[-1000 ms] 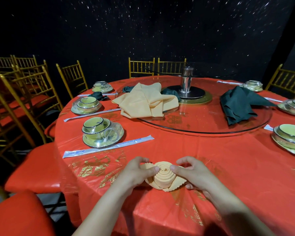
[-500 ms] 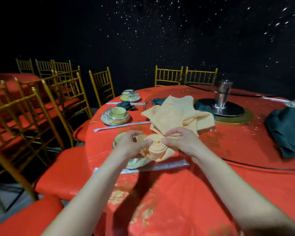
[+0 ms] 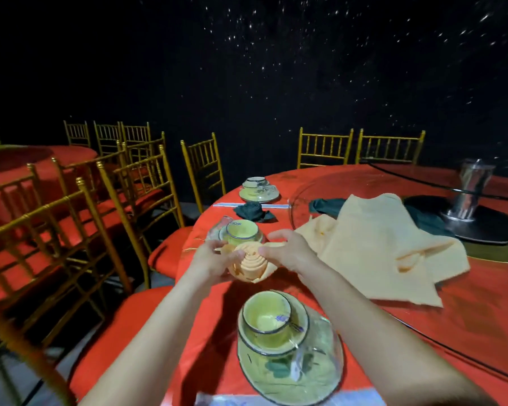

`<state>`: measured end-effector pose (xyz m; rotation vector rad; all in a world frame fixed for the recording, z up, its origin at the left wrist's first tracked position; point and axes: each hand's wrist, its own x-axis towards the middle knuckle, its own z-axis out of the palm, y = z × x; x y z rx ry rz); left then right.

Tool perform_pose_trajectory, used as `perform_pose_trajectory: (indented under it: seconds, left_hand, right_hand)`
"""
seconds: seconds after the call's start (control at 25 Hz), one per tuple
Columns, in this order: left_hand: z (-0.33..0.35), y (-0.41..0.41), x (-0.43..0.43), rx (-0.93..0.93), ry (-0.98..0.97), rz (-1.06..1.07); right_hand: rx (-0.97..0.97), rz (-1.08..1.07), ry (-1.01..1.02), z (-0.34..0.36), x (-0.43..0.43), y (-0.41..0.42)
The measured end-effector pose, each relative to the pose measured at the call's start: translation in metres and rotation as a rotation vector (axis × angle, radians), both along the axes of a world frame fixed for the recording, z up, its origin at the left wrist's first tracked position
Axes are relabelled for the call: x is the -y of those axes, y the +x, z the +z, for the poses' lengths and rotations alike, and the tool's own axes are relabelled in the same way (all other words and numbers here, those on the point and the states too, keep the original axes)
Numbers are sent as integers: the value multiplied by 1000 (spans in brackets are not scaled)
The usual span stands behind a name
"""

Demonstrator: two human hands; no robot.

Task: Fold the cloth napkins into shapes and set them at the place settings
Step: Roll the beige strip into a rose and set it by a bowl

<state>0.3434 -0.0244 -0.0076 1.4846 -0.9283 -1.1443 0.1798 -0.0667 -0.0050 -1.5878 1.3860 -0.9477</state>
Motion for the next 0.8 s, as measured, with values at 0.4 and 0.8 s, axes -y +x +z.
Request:
perform_pose_trajectory:
  seconds: [0.4, 0.8]
  left_hand:
    - [-67, 18, 6, 494, -176, -53]
    - [-97, 19, 23, 576, -232, -142]
  right_hand:
    - [-166, 122, 165, -50, 25, 5]
    - [-377, 199, -113, -48, 21, 14]
